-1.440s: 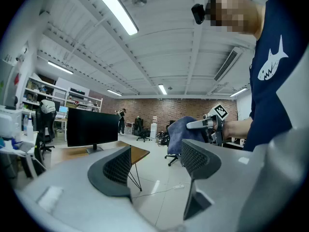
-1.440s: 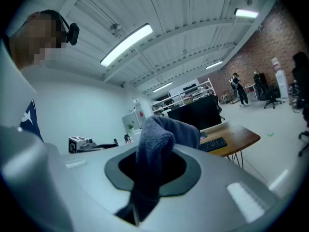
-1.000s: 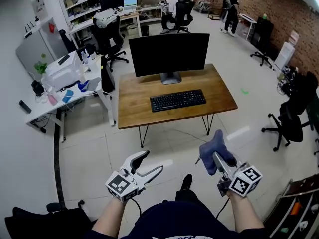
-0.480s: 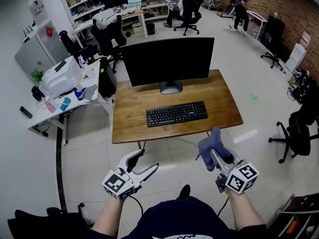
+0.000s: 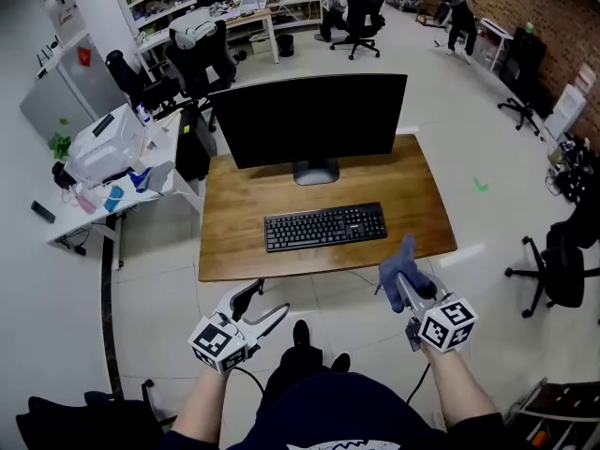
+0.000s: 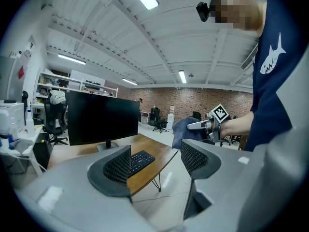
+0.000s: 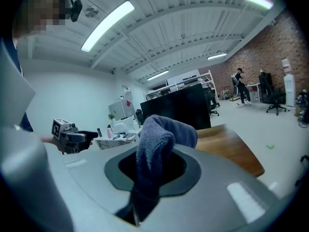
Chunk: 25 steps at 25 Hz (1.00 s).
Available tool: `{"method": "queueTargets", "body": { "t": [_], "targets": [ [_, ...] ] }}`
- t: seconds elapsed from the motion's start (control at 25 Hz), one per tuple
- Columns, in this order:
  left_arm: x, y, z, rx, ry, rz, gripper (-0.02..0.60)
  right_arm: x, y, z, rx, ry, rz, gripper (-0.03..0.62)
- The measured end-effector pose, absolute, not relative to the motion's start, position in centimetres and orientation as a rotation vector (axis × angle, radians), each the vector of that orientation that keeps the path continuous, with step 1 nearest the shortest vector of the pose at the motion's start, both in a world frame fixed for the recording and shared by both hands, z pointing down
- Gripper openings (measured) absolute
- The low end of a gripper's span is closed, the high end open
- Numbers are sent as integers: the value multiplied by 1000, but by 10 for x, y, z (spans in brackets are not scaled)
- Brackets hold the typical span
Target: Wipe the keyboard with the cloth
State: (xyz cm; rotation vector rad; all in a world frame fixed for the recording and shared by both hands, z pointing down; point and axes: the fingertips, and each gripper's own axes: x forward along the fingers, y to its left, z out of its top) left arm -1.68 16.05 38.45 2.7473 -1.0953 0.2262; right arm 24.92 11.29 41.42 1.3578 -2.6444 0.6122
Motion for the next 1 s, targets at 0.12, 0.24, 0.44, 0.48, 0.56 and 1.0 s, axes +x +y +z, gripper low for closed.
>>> {"method": "queueTargets", "body": {
  "t": [0.12, 0.24, 0.44, 0.48, 0.56, 1.0],
  "targets": [
    [-17, 135, 394, 2738, -1075, 250, 314, 255, 85, 425, 1381, -2610, 619, 64],
    [-19, 106, 399, 2735, -1044, 261, 314, 263, 55, 437, 1418, -2572, 594, 65],
    [-31, 50, 413, 2772, -985, 266, 314, 275, 2, 464, 1500, -2496, 596, 66],
    [-33, 39, 416, 2775, -970, 269, 314, 277, -9, 469, 1521, -2488, 613, 65],
    [-41, 20, 425, 2775, -943, 275, 314, 281, -29, 483, 1562, -2459, 646, 65],
    [-93, -49, 501, 2680, -821, 419, 324, 282, -102, 566, 1478, -2139, 589, 66]
  ]
}}
